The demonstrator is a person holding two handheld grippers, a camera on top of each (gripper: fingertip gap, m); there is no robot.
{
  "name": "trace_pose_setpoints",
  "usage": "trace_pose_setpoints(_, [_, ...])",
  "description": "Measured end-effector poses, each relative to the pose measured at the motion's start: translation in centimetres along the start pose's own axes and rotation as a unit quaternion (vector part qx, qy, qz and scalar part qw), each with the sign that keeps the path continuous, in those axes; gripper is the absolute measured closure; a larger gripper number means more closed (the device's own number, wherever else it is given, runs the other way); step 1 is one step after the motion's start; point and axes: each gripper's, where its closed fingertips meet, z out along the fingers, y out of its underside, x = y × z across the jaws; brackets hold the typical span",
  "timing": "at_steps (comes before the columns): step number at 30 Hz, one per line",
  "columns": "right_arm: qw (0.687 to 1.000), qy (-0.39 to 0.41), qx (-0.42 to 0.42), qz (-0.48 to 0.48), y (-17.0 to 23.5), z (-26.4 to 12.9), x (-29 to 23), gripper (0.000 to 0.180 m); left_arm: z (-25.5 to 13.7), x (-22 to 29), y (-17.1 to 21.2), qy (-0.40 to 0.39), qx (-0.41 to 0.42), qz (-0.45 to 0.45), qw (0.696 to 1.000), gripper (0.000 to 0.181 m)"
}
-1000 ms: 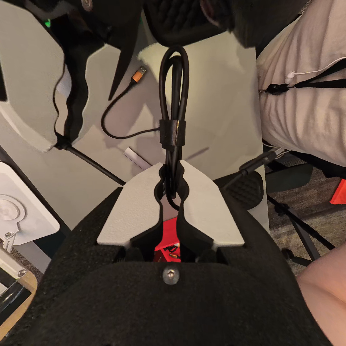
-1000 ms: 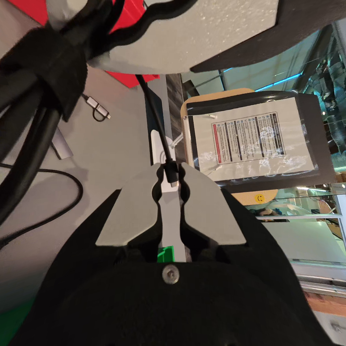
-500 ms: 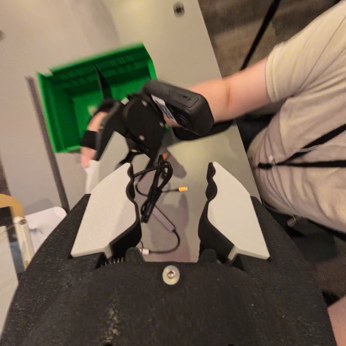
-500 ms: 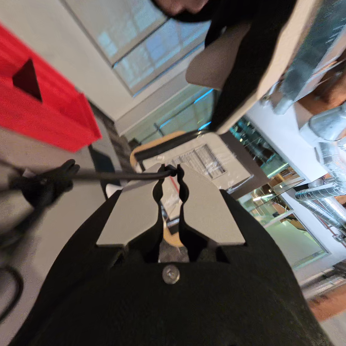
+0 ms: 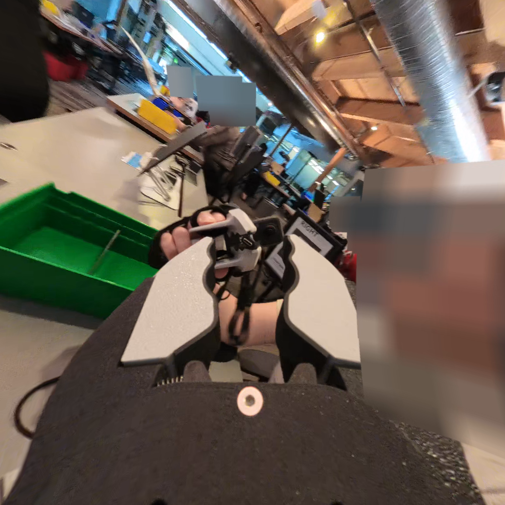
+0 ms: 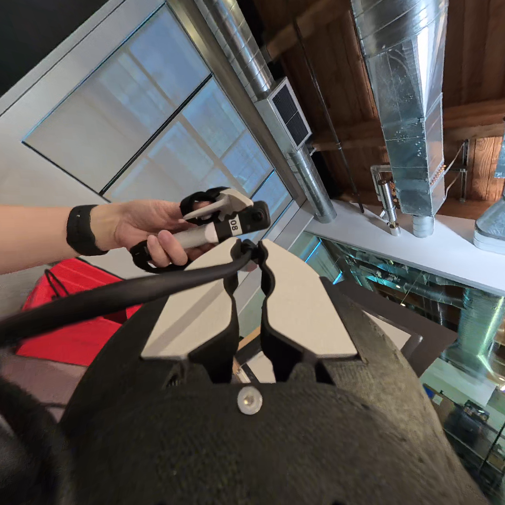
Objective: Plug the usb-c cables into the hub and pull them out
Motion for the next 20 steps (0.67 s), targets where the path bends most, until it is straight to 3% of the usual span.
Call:
trace_pose_setpoints(6, [0.998,-0.024,-0.039,-0.042,1.3,0.1,-1.0,0.167,1.2,-0.5,3.2,0.045,-0.019,-0.028,0.998,0.141])
trace_pose_setpoints(10, [0.996,-0.044,-0.059,-0.056,2.2,0.4,-1.9,0.167,1.3,-1.8,4.2,0.004,-0.028,-0.002,1.000,0.146])
trace_pose_setpoints(14, [0.992,-0.069,-0.079,-0.063,3.3,0.7,-2.9,0.167,0.6,-2.1,4.6,0.010,-0.019,0.003,1.000,0.170])
trace_pose_setpoints(20, [0.989,-0.082,-0.104,-0.058,5.2,0.7,-3.6,0.166,-0.3,-3.6,5.3,0.011,-0.012,0.000,1.000,0.172])
